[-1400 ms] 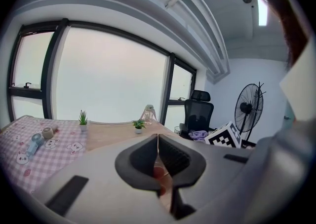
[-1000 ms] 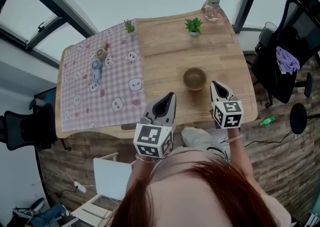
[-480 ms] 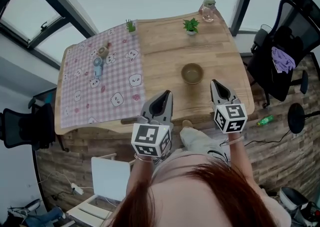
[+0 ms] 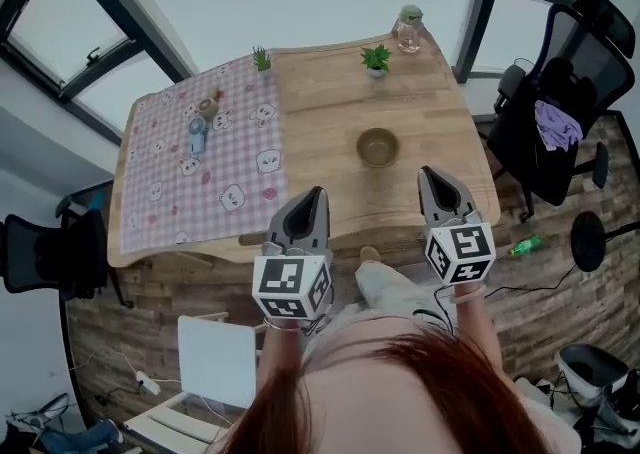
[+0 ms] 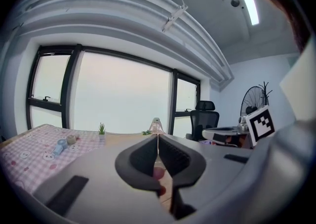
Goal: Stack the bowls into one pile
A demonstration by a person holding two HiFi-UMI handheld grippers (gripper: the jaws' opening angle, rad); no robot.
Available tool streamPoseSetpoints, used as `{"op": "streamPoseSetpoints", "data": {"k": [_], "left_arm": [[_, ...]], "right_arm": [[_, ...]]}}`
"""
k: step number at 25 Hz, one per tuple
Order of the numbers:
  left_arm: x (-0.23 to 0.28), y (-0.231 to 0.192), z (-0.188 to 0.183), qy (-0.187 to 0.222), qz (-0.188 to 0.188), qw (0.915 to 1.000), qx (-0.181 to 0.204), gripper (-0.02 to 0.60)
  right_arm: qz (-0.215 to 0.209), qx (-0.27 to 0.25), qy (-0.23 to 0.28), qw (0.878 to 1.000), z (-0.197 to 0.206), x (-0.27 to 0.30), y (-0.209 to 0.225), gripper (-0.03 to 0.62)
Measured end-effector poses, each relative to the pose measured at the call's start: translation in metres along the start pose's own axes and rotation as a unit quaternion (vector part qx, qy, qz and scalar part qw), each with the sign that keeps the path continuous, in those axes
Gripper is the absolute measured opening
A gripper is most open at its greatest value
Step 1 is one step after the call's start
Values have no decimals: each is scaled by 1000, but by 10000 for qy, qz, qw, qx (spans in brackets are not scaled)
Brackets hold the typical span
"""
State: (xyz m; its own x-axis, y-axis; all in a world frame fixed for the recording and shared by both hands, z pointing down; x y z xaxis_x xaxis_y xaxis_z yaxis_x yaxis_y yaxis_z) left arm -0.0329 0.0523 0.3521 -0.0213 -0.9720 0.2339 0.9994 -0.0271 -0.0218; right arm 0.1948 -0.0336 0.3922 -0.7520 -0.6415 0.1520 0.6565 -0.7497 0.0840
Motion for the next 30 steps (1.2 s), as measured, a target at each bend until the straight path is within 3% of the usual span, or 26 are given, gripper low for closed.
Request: {"op": "streamPoseSetpoints", "data": {"k": [7, 20, 30], "left_arm": [[-36, 9, -11, 310, -133, 9994, 15, 11], [-89, 37, -10, 441, 12, 9990, -118, 11], [-95, 66, -16, 570, -120, 9983, -72, 11]], "right_arm": [[-81, -68, 225, 9997, -9, -27, -16, 0], [-186, -211, 389, 9988, -17, -74, -40, 0], [-393, -297, 556, 9972, -22, -92, -27, 0]]}}
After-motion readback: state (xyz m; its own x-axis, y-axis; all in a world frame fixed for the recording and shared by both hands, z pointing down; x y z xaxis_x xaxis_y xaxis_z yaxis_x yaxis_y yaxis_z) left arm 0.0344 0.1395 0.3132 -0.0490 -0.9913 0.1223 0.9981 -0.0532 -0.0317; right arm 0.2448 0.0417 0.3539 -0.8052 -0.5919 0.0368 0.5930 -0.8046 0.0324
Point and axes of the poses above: the fingertips, and each gripper's own axes: x forward along the fingers, y to its right, z out of its underside, the point moved 8 cm from there along -x, backward along the fingers, and after that the axes turned 13 degrees about -z, right-handed, at the moved point
